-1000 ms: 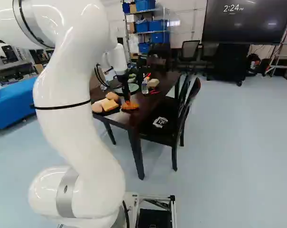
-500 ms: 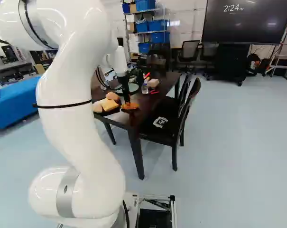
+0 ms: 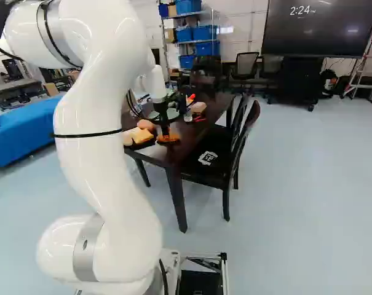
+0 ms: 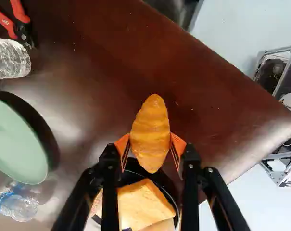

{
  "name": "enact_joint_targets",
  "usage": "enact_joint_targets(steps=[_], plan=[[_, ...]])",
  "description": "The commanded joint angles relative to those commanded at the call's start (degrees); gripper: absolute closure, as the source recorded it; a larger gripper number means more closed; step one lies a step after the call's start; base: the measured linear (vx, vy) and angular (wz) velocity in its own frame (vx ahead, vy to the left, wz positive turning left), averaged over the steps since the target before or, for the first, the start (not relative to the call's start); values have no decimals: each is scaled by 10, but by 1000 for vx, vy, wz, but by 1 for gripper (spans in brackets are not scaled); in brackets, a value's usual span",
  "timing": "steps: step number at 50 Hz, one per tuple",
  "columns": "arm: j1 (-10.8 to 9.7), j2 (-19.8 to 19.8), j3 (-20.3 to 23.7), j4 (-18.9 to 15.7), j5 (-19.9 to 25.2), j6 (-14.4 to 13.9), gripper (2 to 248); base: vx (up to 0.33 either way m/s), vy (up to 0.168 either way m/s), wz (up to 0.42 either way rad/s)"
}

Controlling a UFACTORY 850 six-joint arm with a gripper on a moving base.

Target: Move the croissant to the empty plate

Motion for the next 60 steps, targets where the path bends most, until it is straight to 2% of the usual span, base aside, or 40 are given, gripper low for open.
enact_joint_targets(steps=[2,3,7,8,12,13,19,41,60], plan=[[0,0,0,0,0,0,114,0,0,0],[0,0,0,0,0,0,127,0,0,0],[0,0,0,0,0,0,127,0,0,0],[0,0,0,0,0,0,138,0,0,0],[0,0,0,0,0,0,138,0,0,0],[0,0,0,0,0,0,148,0,0,0],[0,0,0,0,0,0,152,0,0,0],[0,1,0,0,0,0,150,0,0,0],[0,29,7,0,0,0,150,0,0,0]])
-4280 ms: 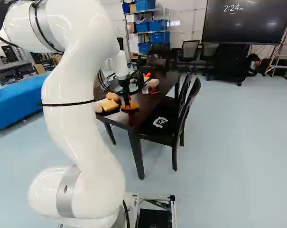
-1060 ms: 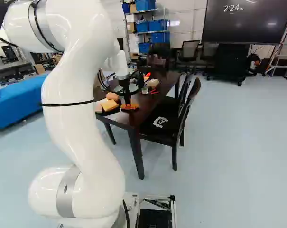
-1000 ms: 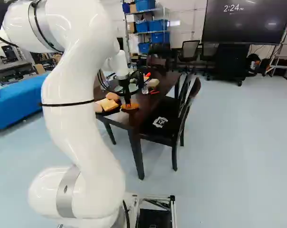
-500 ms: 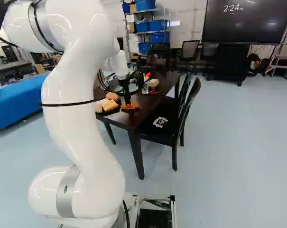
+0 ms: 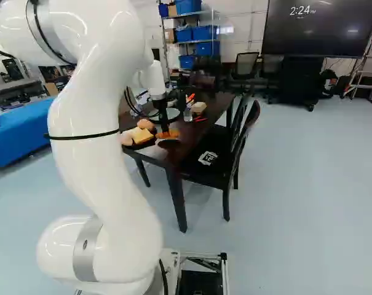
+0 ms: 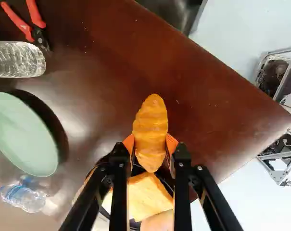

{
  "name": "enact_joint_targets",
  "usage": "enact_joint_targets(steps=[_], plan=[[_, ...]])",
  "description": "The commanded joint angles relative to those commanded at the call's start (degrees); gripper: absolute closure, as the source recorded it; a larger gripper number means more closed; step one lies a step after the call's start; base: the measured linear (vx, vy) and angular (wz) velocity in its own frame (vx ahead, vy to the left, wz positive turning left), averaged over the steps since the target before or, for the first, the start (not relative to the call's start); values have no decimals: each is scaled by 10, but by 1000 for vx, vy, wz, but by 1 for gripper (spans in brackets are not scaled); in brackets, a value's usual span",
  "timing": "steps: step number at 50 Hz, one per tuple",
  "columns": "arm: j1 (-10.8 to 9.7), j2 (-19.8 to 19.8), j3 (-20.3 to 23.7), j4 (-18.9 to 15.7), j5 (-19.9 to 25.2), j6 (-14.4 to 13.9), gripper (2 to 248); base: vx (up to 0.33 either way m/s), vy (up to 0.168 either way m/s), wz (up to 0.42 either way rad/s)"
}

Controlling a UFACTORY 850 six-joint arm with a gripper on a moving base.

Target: Move the croissant to the empty plate

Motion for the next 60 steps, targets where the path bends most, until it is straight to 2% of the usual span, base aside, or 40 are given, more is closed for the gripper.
enact_joint_targets(steps=[26,43,60], plan=[[0,39,4,0,0,0,150,0,0,0],[2,27,-41,0,0,0,150,0,0,0],[13,3,-97,0,0,0,150,0,0,0]])
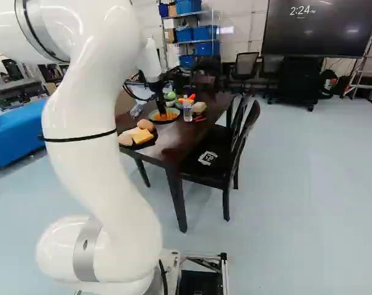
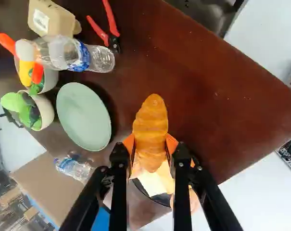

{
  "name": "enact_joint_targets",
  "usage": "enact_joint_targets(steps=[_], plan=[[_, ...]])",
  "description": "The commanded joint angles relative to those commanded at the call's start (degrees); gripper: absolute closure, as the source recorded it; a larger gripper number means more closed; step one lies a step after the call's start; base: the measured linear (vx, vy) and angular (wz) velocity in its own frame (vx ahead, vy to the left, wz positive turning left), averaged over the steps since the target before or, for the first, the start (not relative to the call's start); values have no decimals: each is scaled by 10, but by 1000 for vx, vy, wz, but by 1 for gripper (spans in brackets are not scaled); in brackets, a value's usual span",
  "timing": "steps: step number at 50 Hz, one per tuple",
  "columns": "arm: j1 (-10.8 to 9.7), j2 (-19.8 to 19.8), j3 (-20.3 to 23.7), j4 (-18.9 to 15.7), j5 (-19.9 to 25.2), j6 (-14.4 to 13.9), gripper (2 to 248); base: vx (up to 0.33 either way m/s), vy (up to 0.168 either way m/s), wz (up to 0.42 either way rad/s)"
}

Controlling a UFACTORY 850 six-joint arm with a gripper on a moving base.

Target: Move the croissant to the empty plate

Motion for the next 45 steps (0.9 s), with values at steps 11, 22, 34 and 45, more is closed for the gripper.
enact_joint_targets(steps=[11,22,34,45], plan=[[8,-30,-38,0,0,0,150,0,0,0],[16,-59,-78,0,0,0,150,0,0,0],[20,-84,-111,0,0,0,150,0,0,0],[20,-84,-111,0,0,0,150,0,0,0]])
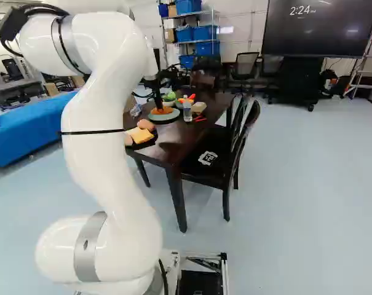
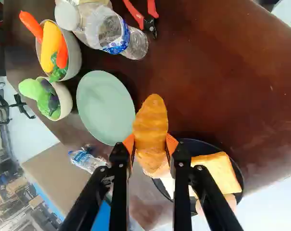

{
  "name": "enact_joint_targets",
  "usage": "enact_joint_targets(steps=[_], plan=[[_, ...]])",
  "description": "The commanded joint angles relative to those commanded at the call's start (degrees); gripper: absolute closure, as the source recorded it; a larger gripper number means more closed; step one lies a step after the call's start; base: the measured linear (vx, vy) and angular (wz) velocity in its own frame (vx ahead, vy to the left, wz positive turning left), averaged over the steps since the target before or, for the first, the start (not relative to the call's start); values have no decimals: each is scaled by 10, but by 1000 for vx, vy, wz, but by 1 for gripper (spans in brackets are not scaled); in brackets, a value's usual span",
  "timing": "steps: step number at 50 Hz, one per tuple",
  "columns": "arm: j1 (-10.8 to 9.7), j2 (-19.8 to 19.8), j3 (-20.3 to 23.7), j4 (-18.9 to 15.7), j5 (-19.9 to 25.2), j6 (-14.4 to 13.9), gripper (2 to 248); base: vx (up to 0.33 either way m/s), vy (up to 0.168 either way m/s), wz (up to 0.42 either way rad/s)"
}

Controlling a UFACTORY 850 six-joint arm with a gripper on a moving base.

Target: Move the croissant to the empty plate

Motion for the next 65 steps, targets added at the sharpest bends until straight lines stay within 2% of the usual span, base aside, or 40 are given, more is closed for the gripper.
enact_joint_targets(steps=[42,65], plan=[[0,0,0,0,0,0,150,15,0,-4],[0,0,0,0,0,0,150,68,41,-16]])
